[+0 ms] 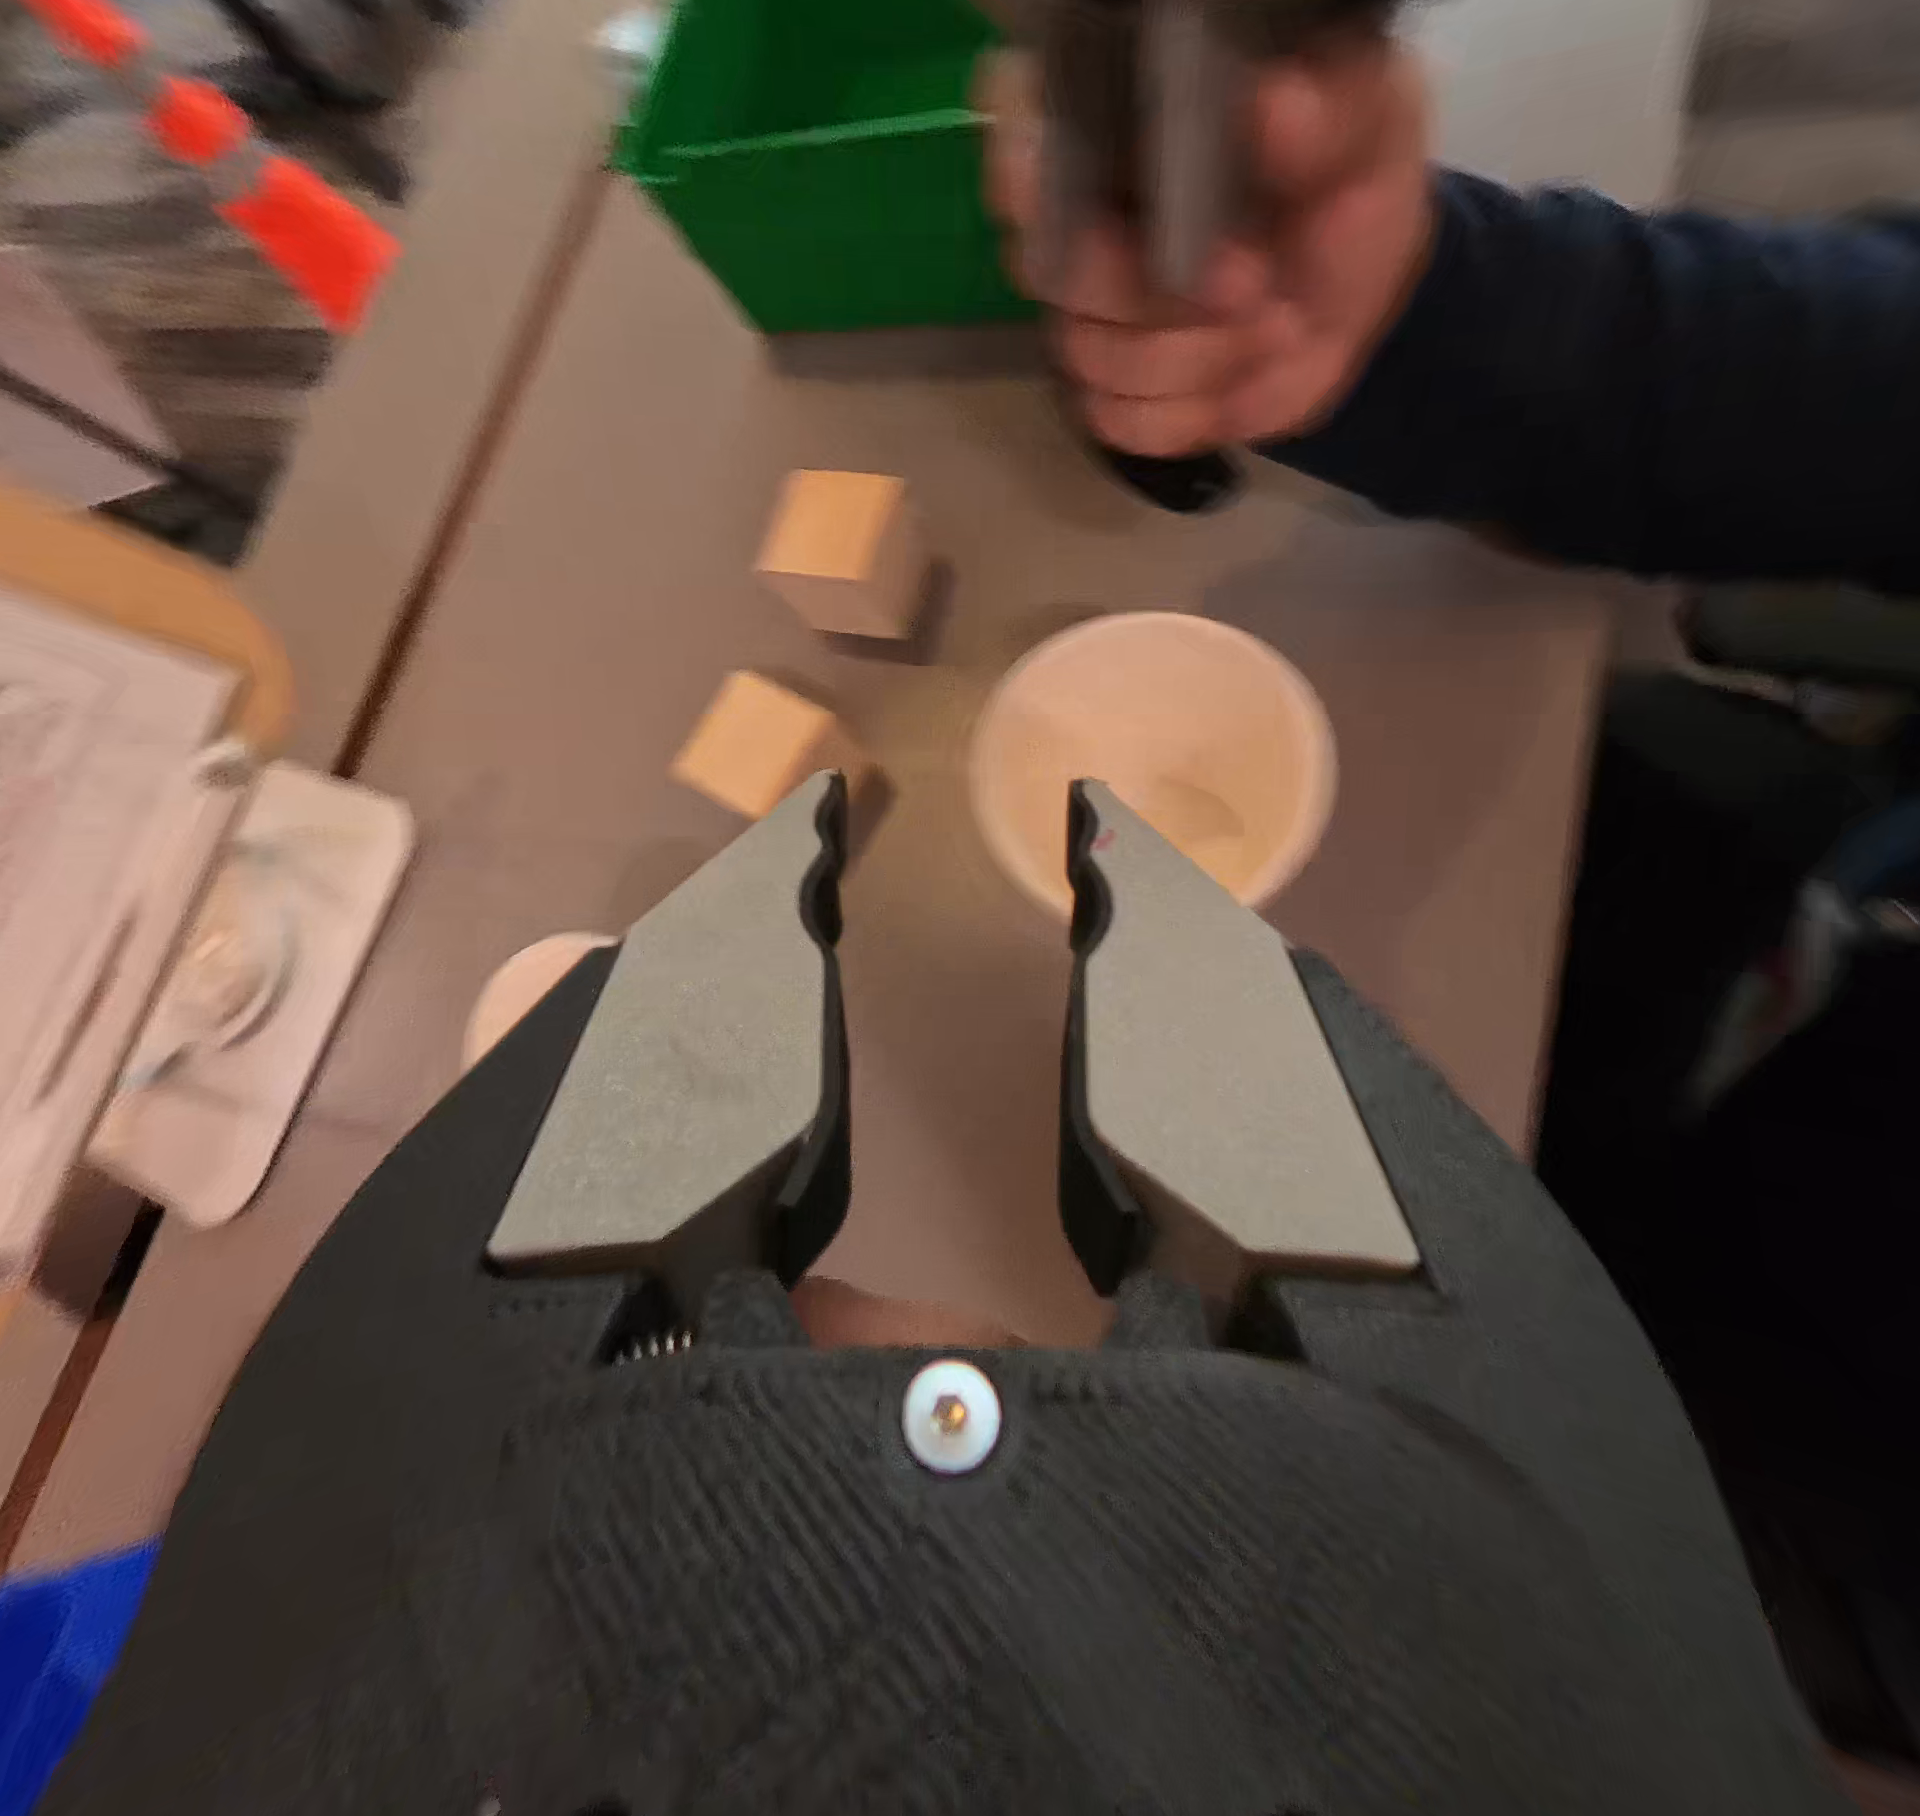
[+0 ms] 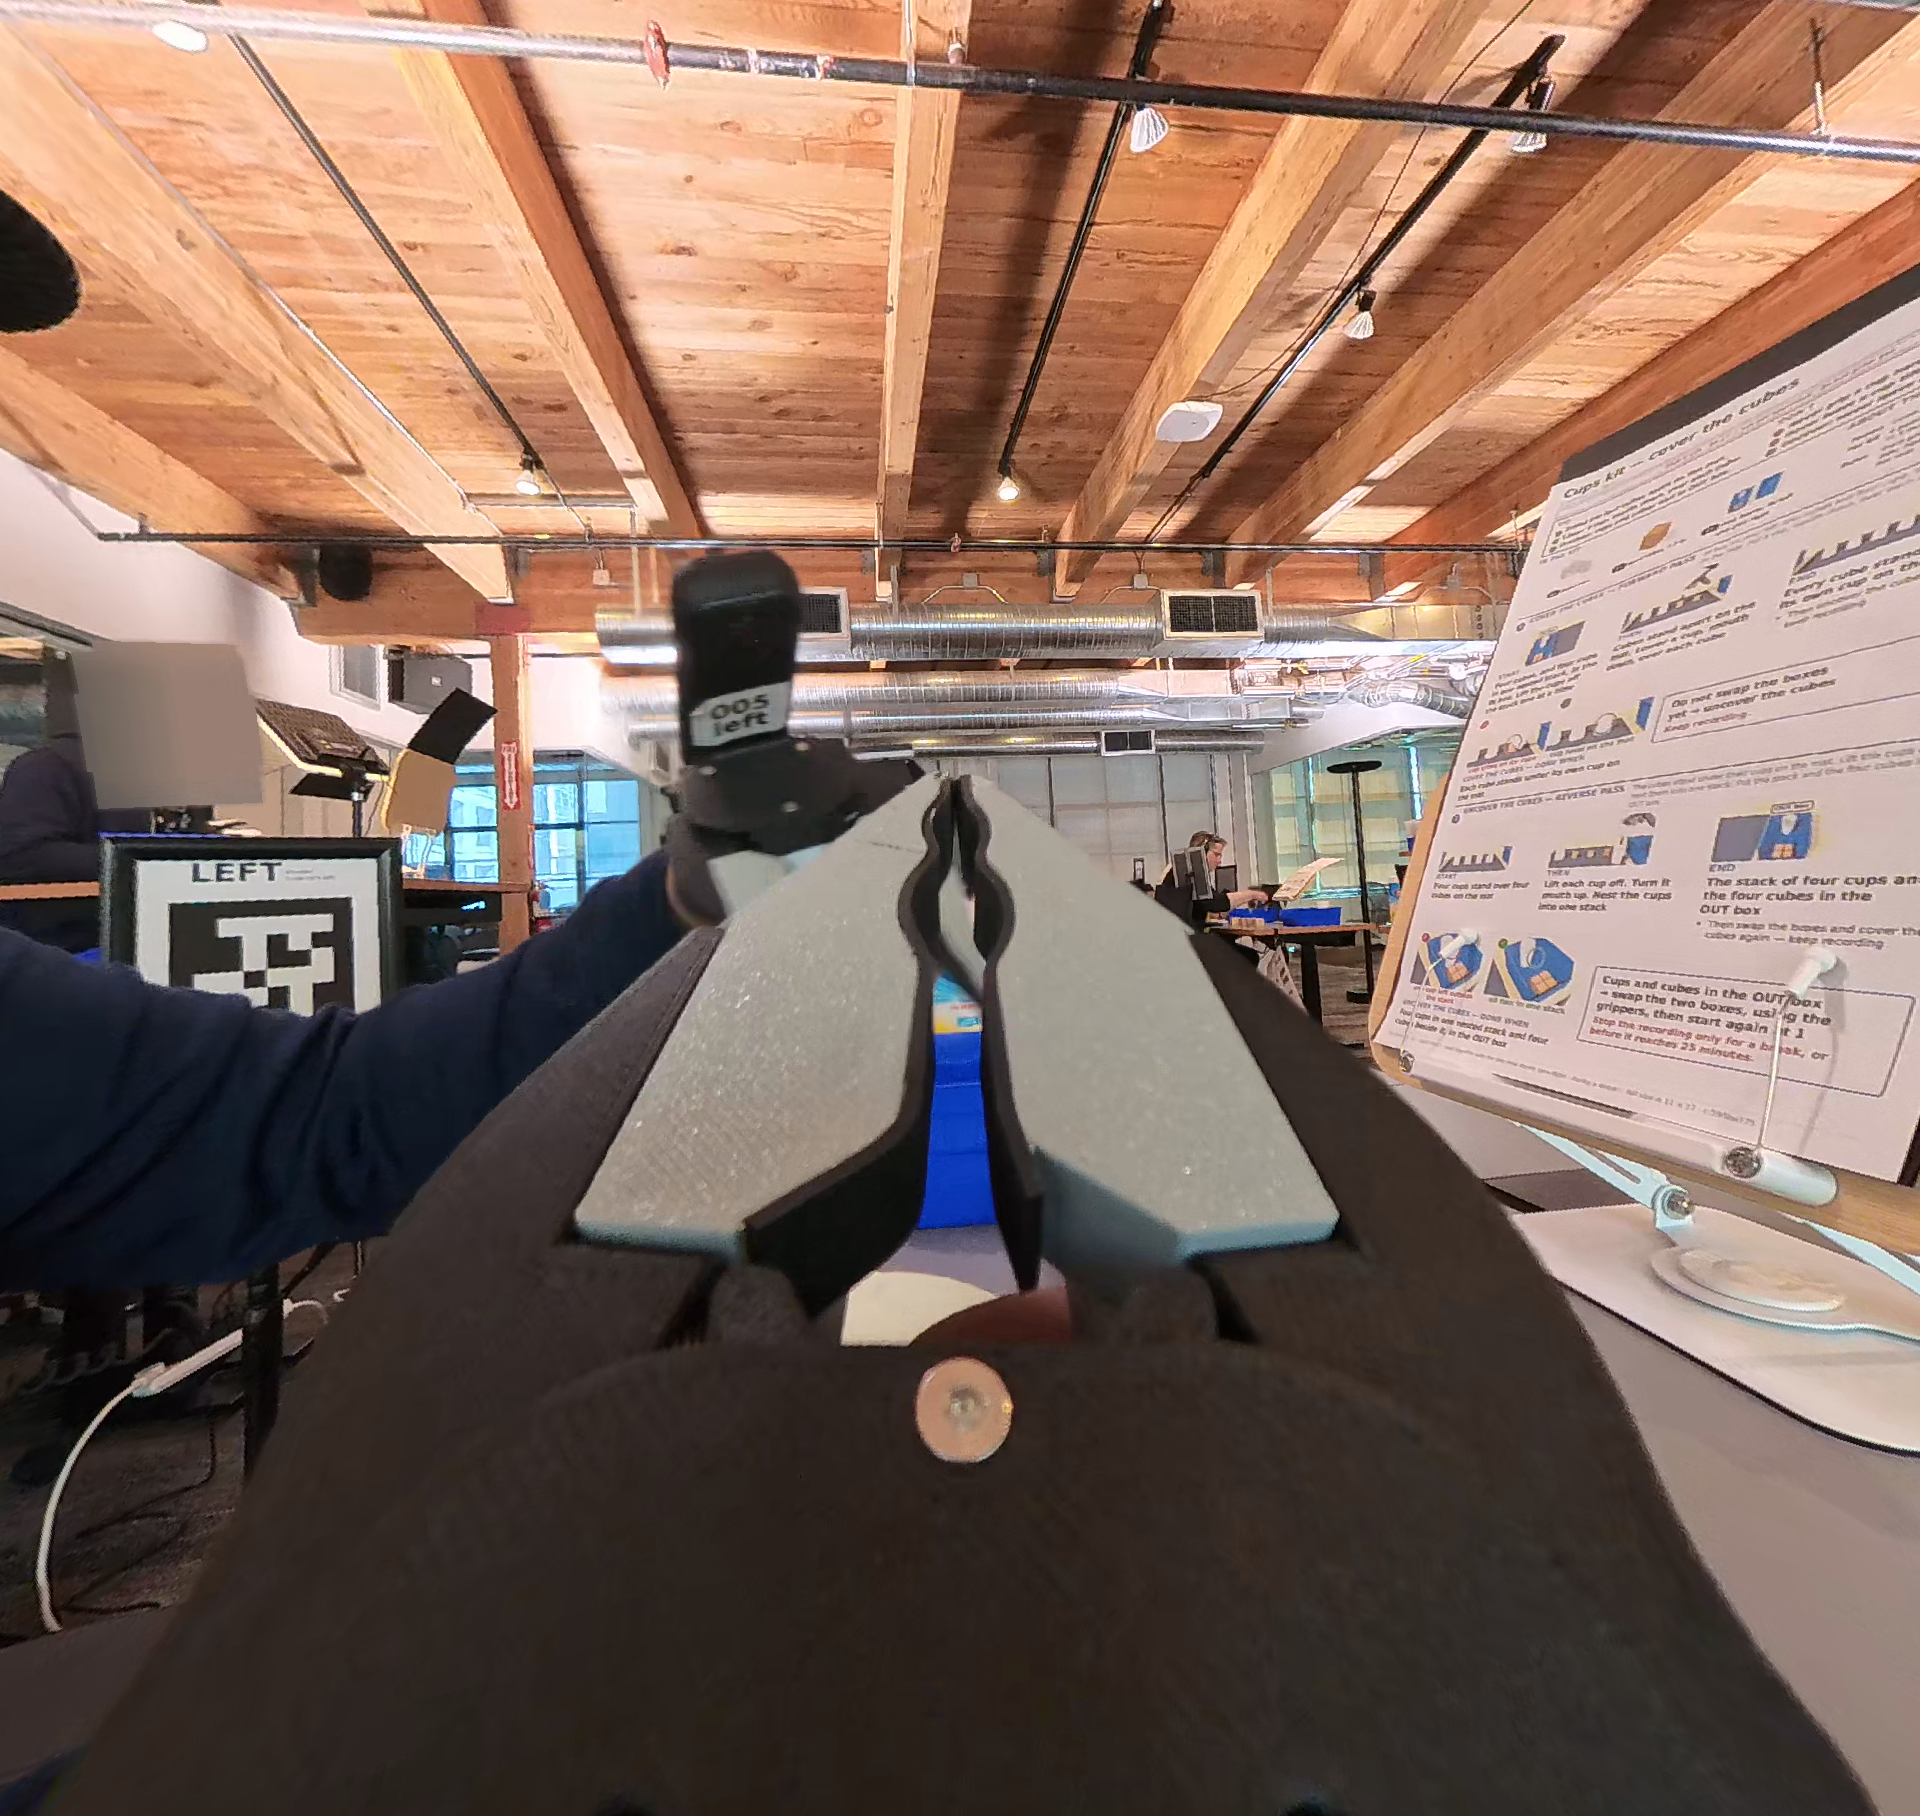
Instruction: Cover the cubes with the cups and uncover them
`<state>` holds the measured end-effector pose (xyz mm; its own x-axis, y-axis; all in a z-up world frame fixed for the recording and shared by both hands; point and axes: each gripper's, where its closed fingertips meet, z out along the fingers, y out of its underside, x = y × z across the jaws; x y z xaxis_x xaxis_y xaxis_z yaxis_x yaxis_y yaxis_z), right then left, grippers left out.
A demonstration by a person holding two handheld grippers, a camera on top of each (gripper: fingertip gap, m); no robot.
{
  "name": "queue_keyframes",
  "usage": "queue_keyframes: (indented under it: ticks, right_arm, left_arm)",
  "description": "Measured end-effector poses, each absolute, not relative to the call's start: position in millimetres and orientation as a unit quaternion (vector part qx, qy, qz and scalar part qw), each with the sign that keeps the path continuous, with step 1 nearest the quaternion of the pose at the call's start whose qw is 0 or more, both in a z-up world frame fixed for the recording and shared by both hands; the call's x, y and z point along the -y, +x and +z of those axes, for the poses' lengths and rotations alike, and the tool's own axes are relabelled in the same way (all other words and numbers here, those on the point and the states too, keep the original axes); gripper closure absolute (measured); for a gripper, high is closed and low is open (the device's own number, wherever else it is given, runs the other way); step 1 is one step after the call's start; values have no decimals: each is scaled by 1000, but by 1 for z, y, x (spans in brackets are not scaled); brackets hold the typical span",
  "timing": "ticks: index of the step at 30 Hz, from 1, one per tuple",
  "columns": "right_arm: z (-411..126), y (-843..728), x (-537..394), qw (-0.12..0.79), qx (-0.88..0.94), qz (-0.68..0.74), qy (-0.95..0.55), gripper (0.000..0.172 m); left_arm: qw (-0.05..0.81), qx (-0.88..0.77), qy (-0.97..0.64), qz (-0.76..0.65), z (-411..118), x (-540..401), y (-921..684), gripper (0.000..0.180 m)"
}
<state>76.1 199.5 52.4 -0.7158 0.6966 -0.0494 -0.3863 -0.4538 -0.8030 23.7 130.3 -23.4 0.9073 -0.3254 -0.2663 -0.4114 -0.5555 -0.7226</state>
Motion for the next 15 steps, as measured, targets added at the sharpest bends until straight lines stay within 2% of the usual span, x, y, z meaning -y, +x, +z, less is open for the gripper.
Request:
queue_keyframes:
  ticks: [2,5,7,11,12,13,15]
  right_arm:
    - [53,76,-200,327,406,832,-192,172]
    - [52,75,-200,326,406,832,-193,172]
    - [52,75,-200,326,408,830,-194,172]
    - [51,74,-200,325,407,831,-195,172]
    - [50,74,-201,324,407,831,-197,172]
    - [50,73,-201,323,407,831,-197,172]
    - [49,72,-200,321,409,831,-199,172]
  left_arm:
    - [450,-125,-879,92,-16,-132,-25,143]
    - [424,-61,-898,105,-47,-130,-69,144]
    - [396,-71,-908,121,-75,-130,-83,136]
    - [361,-84,-916,155,-113,-131,-105,139]
    - [375,-85,-907,169,-112,-135,-109,145]
    - [384,-83,-901,183,-108,-136,-114,162]
    - [386,-90,-904,160,-106,-136,-108,172]
